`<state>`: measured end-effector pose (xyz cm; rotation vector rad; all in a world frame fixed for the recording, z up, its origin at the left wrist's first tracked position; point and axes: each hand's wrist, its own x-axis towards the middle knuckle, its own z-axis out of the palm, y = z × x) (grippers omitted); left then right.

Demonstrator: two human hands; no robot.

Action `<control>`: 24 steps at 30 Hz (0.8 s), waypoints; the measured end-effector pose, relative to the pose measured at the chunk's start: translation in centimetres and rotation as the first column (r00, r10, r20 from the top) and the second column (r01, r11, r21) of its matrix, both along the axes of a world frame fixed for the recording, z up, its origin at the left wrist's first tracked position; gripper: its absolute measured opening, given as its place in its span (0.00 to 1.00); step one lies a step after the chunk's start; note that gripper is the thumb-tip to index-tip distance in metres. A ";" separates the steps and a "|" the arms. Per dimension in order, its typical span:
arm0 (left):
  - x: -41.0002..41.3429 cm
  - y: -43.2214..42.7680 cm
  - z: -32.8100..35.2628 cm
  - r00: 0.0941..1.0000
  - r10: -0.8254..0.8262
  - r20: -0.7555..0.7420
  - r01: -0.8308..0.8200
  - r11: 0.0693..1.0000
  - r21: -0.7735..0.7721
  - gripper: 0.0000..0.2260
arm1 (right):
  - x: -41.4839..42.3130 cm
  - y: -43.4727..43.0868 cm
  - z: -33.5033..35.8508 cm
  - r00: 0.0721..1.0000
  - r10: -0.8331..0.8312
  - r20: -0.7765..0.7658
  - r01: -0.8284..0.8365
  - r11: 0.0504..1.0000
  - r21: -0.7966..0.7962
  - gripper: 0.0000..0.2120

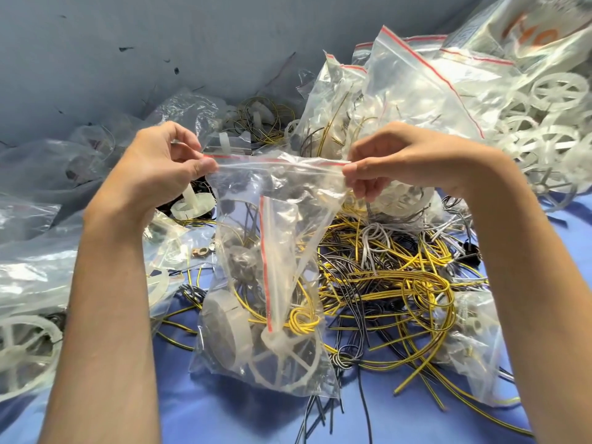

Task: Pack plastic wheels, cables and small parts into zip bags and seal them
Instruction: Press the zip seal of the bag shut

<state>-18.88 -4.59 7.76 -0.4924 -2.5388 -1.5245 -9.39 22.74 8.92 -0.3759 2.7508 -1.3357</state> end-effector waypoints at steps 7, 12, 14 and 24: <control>-0.1 0.2 0.0 1.000 0.024 0.008 -0.024 1.000 -0.008 0.15 | -0.4 0.0 -0.1 0.997 -0.001 -0.081 0.007 0.998 0.070 0.10; -0.2 -0.2 -0.1 0.997 -0.027 0.079 0.028 0.999 -0.021 0.11 | -0.6 -0.3 -0.4 0.996 -0.009 -0.085 0.010 1.000 0.008 0.09; -0.2 -0.3 -0.2 0.990 -0.064 0.129 0.067 0.998 -0.020 0.10 | -0.6 -0.5 -0.5 0.997 0.006 -0.075 -0.003 0.999 0.044 0.11; -0.4 0.7 -0.3 0.992 -0.065 0.110 0.064 0.998 0.017 0.12 | -0.8 -0.7 -0.7 0.992 0.015 -0.128 -0.005 0.997 0.078 0.08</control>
